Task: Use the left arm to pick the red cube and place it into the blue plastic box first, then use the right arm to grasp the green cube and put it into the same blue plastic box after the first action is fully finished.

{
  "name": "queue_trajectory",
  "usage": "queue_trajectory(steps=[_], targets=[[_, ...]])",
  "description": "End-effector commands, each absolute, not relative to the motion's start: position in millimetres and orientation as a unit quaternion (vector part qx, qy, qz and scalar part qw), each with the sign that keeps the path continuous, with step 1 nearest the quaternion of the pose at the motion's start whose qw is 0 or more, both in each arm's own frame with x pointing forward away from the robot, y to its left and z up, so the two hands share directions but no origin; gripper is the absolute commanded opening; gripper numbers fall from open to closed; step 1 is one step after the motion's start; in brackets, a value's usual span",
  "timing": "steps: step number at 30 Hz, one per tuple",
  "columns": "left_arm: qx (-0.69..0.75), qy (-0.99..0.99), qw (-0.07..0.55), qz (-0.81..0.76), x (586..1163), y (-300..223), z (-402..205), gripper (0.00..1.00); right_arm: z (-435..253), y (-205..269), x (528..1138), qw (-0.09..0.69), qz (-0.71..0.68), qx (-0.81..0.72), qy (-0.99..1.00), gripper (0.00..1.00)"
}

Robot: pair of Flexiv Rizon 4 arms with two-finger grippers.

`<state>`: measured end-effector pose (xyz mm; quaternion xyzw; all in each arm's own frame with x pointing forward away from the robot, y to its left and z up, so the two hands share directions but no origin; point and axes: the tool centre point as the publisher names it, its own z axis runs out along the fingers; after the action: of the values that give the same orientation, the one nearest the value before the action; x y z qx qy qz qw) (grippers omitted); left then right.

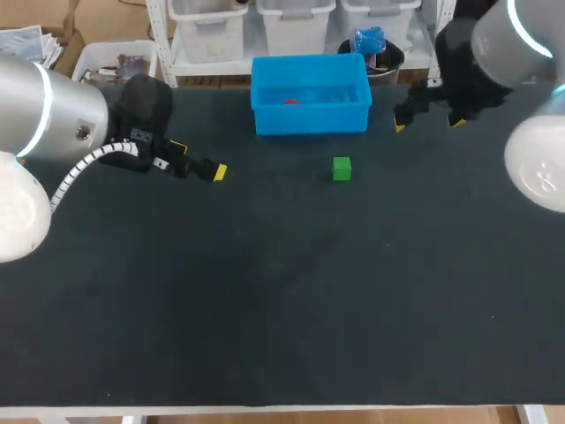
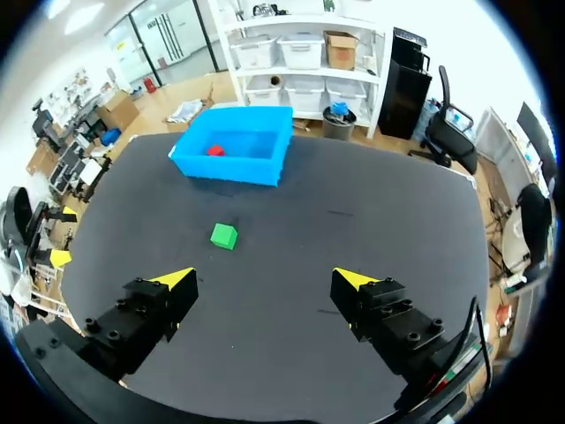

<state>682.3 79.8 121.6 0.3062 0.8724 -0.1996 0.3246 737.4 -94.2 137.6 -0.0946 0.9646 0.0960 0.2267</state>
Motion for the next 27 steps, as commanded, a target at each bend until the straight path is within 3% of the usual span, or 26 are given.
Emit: queue_trajectory(steps=[1,27], targets=[[0.308,0.870,0.326,-0.205,682.5,82.2,120.7,1.00,137.3,-78.2,757.4,0.183,0.016,-0.071,0.980,1.00],[0.308,0.870,0.326,-0.205,682.5,82.2,120.7,1.00,91.1,-31.9,788.1,0.122,0.005,-0.047,0.991,1.00]])
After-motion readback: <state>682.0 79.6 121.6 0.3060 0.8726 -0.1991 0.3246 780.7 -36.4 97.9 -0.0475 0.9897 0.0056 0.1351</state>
